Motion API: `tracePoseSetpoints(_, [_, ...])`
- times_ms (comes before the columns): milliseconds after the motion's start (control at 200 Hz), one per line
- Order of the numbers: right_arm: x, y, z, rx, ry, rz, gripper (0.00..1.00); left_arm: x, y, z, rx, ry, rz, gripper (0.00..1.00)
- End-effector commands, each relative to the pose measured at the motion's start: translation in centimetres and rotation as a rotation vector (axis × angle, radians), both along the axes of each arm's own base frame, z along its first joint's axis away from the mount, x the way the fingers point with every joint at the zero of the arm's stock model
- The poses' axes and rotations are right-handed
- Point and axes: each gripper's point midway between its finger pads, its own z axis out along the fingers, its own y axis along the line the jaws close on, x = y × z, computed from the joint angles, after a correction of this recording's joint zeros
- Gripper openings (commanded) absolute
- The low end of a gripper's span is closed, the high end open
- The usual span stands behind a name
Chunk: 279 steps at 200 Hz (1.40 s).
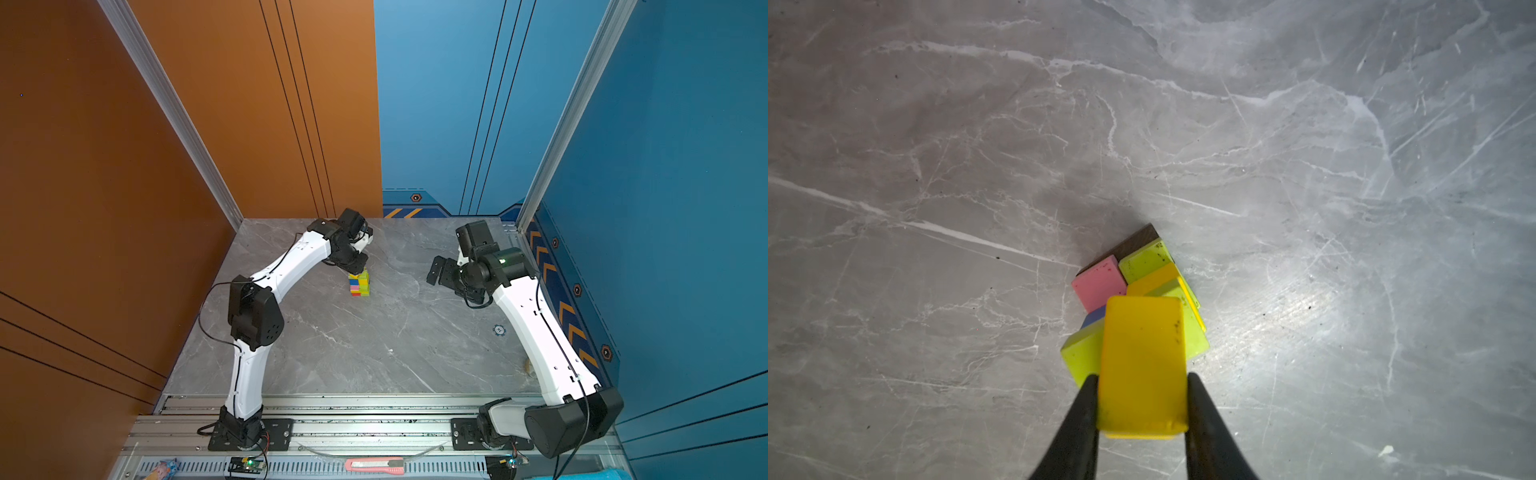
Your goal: Build the wood block tower
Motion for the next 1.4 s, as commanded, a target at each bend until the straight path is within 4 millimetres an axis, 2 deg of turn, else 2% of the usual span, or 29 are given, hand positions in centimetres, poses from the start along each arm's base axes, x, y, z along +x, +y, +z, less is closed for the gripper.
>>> tracePoseSetpoints(0, [-0.8, -0.8, 0.6, -0.043, 0.005, 0.012, 1.0, -0.4, 0.6, 2.1, 0.01, -0.035, -0.125, 0.26])
tracePoseSetpoints(155, [-1.2, -1.3, 1.1, -0.074, 0.017, 0.023, 1.0, 0.2, 0.8, 3.5, -0.028, -0.063, -0.191, 0.26])
tracePoseSetpoints(285, [-1.3, -1.5, 1.3, -0.078, 0.027, 0.024, 1.0, -0.4, -0.1, 3.9, -0.075, -0.062, -0.283, 0.26])
tracePoseSetpoints(526, [-1.3, -1.8, 1.3, -0.09, 0.059, 0.025, 1.0, -0.2, -1.5, 4.9, -0.148, -0.068, -0.354, 0.26])
tracePoseSetpoints(806, [-1.1, -1.8, 1.3, -0.095, 0.092, 0.02, 1.0, -0.7, -0.2, 5.2, -0.068, -0.084, -0.384, 0.26])
tracePoseSetpoints(911, [-1.0, -1.7, 1.2, -0.089, 0.102, 0.015, 1.0, -0.7, -0.3, 5.8, -0.06, -0.103, -0.401, 0.28])
tracePoseSetpoints(1061, [-1.1, -1.7, 1.4, -0.087, 0.117, 0.011, 1.0, -0.9, -0.8, 5.5, -0.006, -0.119, -0.442, 0.28])
tracePoseSetpoints(1392, [-1.9, -2.4, 2.1, -0.116, 0.145, -0.004, 1.0, -1.1, -1.0, 3.0, 0.047, -0.08, -0.484, 0.27])
